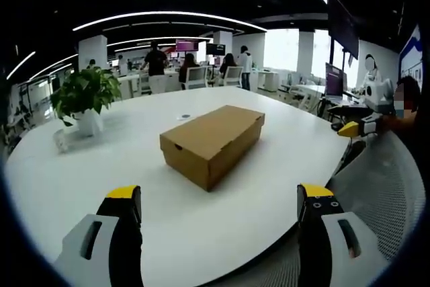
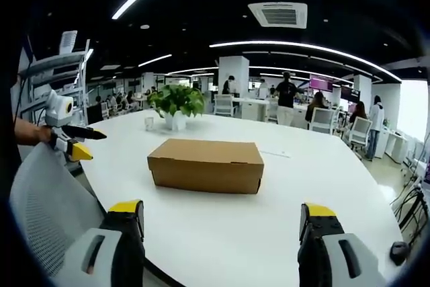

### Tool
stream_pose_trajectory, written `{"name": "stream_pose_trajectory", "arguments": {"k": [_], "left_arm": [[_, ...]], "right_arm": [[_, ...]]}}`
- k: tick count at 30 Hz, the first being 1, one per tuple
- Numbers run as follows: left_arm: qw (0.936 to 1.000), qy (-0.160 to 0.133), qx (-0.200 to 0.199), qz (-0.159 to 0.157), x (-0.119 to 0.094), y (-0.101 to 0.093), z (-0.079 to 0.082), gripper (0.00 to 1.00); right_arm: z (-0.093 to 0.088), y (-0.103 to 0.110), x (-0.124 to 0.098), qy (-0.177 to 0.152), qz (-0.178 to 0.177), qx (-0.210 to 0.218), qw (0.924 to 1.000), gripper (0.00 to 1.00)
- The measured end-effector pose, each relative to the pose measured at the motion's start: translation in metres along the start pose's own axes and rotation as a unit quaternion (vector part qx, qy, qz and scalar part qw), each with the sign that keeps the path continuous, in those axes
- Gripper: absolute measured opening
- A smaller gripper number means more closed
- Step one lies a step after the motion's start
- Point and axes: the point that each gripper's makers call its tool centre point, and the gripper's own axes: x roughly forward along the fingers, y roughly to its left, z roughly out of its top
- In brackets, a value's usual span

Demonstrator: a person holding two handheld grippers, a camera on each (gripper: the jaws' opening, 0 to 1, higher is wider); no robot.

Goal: Operate the shoe box by opening the lid, removing the specified soft item, and placing it in the target area until the item is outside and the box remains undamaged.

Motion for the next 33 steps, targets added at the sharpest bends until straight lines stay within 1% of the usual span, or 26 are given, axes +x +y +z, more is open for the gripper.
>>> {"name": "stream_pose_trajectory", "arguments": {"k": [5,10,18,20,24,33], "left_arm": [[1.0000,-0.002,-0.003,0.001,0.0003,0.0027,0.0008,1.00],[1.0000,-0.001,-0.003,-0.001,0.0004,0.0034,-0.0005,1.00],[1.0000,0.005,-0.004,-0.006,0.0025,0.0033,-0.0022,1.00],[0.9998,0.011,-0.011,-0.009,0.0039,0.0031,-0.0044,1.00],[0.9997,0.020,-0.010,-0.009,0.0035,0.0026,-0.0079,1.00],[0.9994,0.031,-0.010,-0.014,0.0081,0.0060,-0.0073,1.00]], "right_arm": [[0.0001,-0.0002,0.0006,0.002,-0.001,0.000,1.0000,0.97],[-0.0007,0.0009,0.0010,0.006,0.001,-0.005,1.0000,0.98],[-0.0010,0.0020,0.0015,0.010,0.003,-0.002,0.9999,0.99],[-0.0020,0.0027,0.0018,0.013,0.005,-0.003,0.9999,0.99],[-0.0023,0.0039,0.0018,0.016,0.008,-0.007,0.9998,0.99],[-0.0061,0.0040,0.0031,0.036,0.018,-0.011,0.9992,0.99]]}}
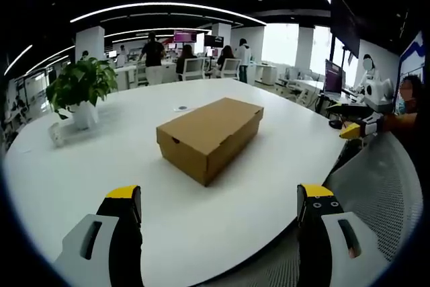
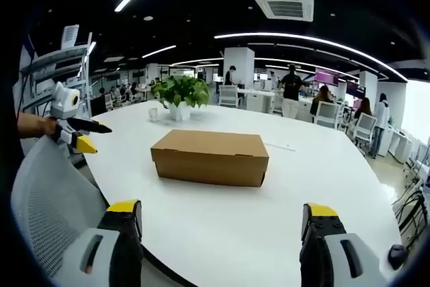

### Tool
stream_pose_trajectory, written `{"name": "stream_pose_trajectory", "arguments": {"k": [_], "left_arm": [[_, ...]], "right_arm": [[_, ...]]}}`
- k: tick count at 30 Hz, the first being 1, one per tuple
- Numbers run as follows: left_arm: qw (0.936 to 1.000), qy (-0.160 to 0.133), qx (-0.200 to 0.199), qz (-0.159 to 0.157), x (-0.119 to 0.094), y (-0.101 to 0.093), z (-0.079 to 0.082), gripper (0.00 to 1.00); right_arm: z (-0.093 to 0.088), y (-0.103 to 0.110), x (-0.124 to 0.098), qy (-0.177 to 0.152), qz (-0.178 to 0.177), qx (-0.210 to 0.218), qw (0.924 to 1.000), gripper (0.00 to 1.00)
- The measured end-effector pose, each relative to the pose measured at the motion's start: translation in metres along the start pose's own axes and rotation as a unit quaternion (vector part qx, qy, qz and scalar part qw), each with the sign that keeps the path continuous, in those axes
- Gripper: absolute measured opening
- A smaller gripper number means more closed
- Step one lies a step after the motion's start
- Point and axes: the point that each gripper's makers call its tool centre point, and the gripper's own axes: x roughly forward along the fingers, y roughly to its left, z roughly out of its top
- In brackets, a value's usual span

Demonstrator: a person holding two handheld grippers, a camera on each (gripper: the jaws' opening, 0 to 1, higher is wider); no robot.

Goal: Operate the shoe box by opening the lid, removing the specified soft item, and placing it in the target area until the item is outside and the box remains undamaged.

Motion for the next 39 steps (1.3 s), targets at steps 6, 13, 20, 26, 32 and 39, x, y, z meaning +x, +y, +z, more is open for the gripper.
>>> {"name": "stream_pose_trajectory", "arguments": {"k": [6,13,20,26,32,39], "left_arm": [[1.0000,0.007,0.004,0.005,0.002,0.005,0.007,1.00],[0.9997,0.023,0.004,0.009,0.009,0.015,0.009,1.00],[0.9996,0.023,-0.008,0.014,0.016,0.024,0.011,1.00],[0.9998,0.015,-0.013,0.010,0.024,0.020,0.020,1.00],[0.9998,0.011,-0.010,0.010,0.034,0.018,0.024,1.00],[0.9996,0.010,-0.024,0.010,0.045,0.025,0.024,1.00]], "right_arm": [[0.007,-0.001,0.006,0.006,0.008,-0.011,0.9999,0.99],[0.011,0.000,0.016,0.015,0.026,-0.029,0.9991,0.97],[0.015,-0.003,0.023,0.015,0.036,-0.032,0.9987,0.97],[0.010,-0.010,0.033,0.022,0.041,-0.047,0.9978,0.96],[0.008,-0.022,0.041,0.029,0.040,-0.059,0.9970,0.95],[0.008,-0.029,0.050,0.036,0.053,-0.071,0.9955,0.94]]}}
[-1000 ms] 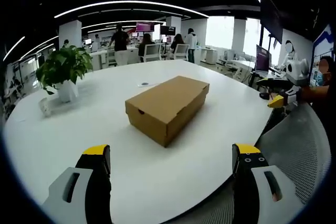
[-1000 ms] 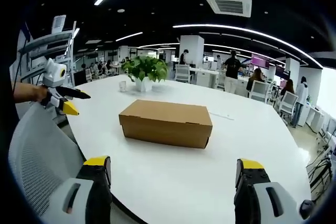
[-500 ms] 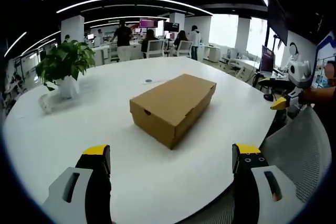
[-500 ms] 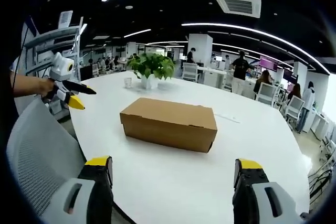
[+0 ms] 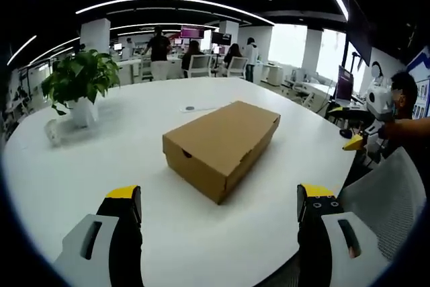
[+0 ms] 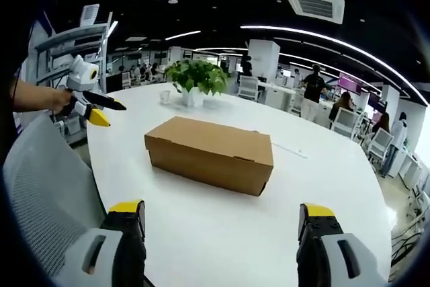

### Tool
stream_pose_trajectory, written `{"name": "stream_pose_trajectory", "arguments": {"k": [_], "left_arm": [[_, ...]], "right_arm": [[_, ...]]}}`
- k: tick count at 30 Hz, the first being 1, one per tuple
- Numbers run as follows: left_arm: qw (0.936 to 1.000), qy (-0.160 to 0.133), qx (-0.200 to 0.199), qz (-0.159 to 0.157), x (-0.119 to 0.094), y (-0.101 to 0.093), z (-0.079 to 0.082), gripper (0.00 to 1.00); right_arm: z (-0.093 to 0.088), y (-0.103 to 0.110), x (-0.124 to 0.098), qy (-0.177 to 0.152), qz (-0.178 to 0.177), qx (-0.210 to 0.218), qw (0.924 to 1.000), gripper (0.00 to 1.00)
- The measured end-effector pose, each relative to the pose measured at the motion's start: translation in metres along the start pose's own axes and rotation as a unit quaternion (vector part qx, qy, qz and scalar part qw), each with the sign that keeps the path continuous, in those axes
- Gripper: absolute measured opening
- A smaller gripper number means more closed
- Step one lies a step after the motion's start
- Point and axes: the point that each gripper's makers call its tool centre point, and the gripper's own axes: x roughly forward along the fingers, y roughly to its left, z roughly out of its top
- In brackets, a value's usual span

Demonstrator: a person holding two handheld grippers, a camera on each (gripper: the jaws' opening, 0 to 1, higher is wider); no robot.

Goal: Operate the shoe box by opening the lid, removing the specified soft item, and placing it in the target area until the item is outside and the box remains undamaged.

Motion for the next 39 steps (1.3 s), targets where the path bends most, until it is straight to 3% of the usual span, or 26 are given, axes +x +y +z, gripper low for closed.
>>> {"name": "stream_pose_trajectory", "arguments": {"k": [17,39], "left_arm": [[1.0000,0.007,0.004,0.003,0.023,0.005,0.003,1.00],[0.9996,0.029,0.005,0.001,0.069,0.010,-0.012,1.00]], "right_arm": [[0.004,-0.026,0.030,0.014,0.032,-0.039,0.9986,0.91],[0.005,-0.041,0.081,0.036,0.097,-0.077,0.9917,0.91]]}}
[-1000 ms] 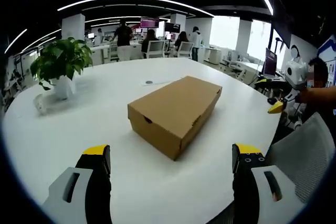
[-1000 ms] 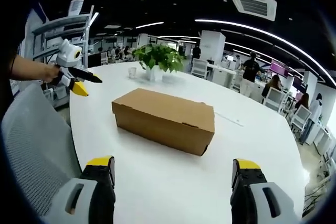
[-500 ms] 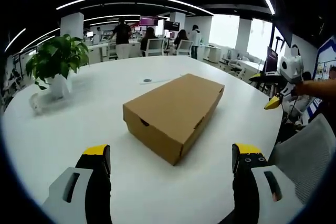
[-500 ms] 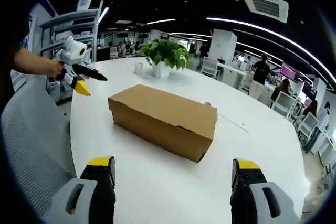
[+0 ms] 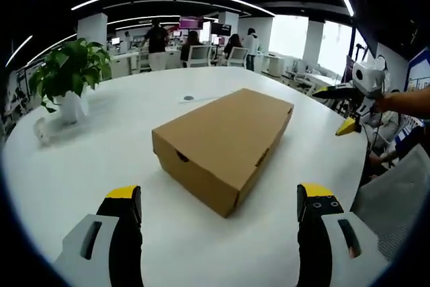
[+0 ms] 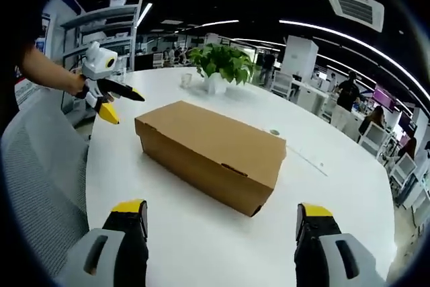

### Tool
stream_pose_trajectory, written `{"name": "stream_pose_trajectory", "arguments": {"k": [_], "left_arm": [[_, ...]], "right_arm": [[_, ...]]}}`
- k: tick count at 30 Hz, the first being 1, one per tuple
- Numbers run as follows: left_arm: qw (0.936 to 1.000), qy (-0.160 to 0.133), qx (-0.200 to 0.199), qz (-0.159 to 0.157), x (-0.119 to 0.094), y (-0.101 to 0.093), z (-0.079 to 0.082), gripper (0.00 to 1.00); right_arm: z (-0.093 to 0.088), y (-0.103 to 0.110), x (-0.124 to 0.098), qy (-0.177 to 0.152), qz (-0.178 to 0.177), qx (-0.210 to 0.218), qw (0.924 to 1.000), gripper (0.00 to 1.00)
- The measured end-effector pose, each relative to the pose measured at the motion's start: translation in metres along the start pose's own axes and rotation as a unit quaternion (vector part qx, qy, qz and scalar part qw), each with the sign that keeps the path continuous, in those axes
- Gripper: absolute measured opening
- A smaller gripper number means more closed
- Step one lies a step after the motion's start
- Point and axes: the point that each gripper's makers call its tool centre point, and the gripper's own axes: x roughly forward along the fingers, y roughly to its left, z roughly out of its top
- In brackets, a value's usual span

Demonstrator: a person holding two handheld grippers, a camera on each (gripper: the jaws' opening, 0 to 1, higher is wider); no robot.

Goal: Operate the shoe box by opening the lid, removing the specified soft item, and placing it in the target area until the item is outside and the box remains undamaged.

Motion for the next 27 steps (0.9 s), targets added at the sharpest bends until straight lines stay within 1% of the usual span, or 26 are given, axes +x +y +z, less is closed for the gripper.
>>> {"name": "stream_pose_trajectory", "arguments": {"k": [6,8,12,18,27], "left_arm": [[1.0000,0.003,-0.008,0.004,0.011,-0.005,-0.003,1.00],[0.9999,0.007,-0.013,0.001,0.014,-0.008,-0.005,1.00],[0.9998,0.019,-0.008,-0.002,0.019,-0.012,-0.008,1.00],[0.9998,0.013,-0.015,0.008,0.025,-0.012,-0.004,1.00],[0.9993,0.012,-0.030,0.019,0.037,-0.014,-0.002,1.00]], "right_arm": [[-0.001,-0.003,0.011,0.005,0.012,-0.002,0.9999,0.91],[-0.003,-0.003,0.014,0.008,0.019,0.000,0.9998,0.91],[-0.003,-0.006,0.021,0.009,0.031,-0.002,0.9995,0.92],[0.004,-0.011,0.030,0.004,0.042,-0.008,0.9991,0.91],[0.007,-0.020,0.048,0.013,0.050,-0.004,0.9986,0.90]]}}
